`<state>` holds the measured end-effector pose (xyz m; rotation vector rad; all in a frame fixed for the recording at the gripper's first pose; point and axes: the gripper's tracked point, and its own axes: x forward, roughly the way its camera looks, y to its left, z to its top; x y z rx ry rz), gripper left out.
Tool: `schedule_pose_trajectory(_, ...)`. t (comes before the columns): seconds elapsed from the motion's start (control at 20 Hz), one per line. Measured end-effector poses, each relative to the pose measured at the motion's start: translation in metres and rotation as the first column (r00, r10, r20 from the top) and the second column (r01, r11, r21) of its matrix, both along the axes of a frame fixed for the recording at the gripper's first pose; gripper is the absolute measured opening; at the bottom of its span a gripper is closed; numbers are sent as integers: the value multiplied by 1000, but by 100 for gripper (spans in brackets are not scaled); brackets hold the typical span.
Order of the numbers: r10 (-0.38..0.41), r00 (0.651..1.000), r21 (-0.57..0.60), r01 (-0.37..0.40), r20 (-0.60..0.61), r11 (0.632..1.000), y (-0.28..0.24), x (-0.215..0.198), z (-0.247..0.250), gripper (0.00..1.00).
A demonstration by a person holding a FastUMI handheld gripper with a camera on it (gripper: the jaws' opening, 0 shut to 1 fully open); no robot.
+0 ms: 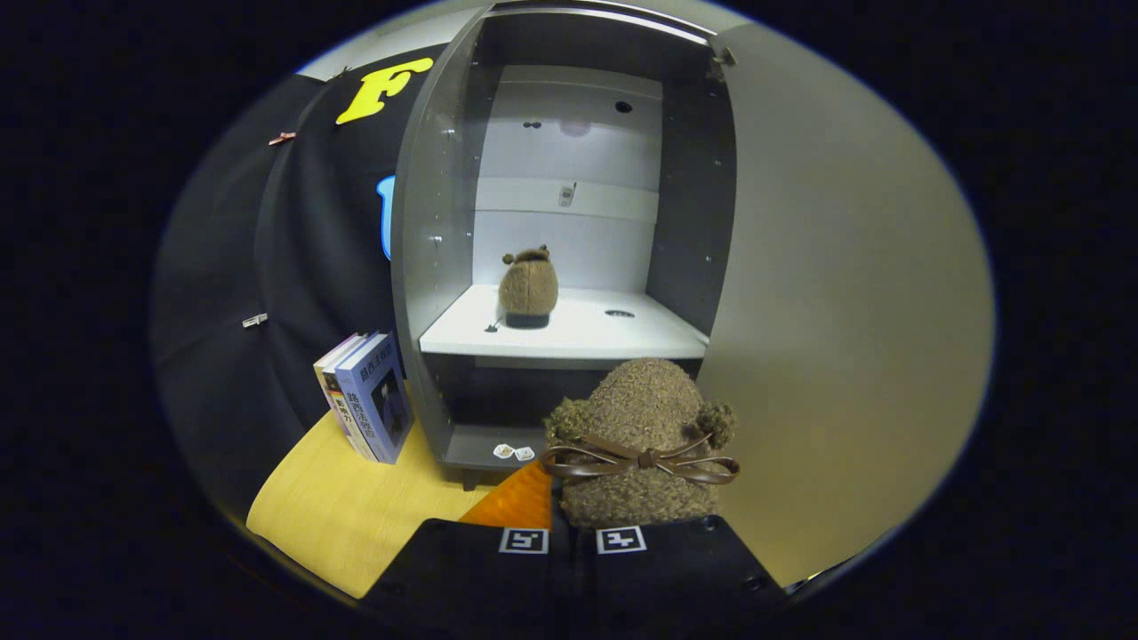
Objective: Open the shoe cabinet door, grab the shoes and put them into the shoe cabinet, then close the shoe cabinet door.
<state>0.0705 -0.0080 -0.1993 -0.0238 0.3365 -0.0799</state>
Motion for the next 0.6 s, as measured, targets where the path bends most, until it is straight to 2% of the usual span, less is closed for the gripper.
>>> schedule_pose_trajectory(0.25, -20, 998, 18, 19, 55, 1000, -29, 43, 63, 5)
schedule_pose_trajectory(0.5, 15, 997, 2, -15, 70, 1000, -48, 102, 116, 5)
schedule_pose_trajectory(0.6, 51, 996, 7, -52, 71, 999, -47, 129, 134, 5)
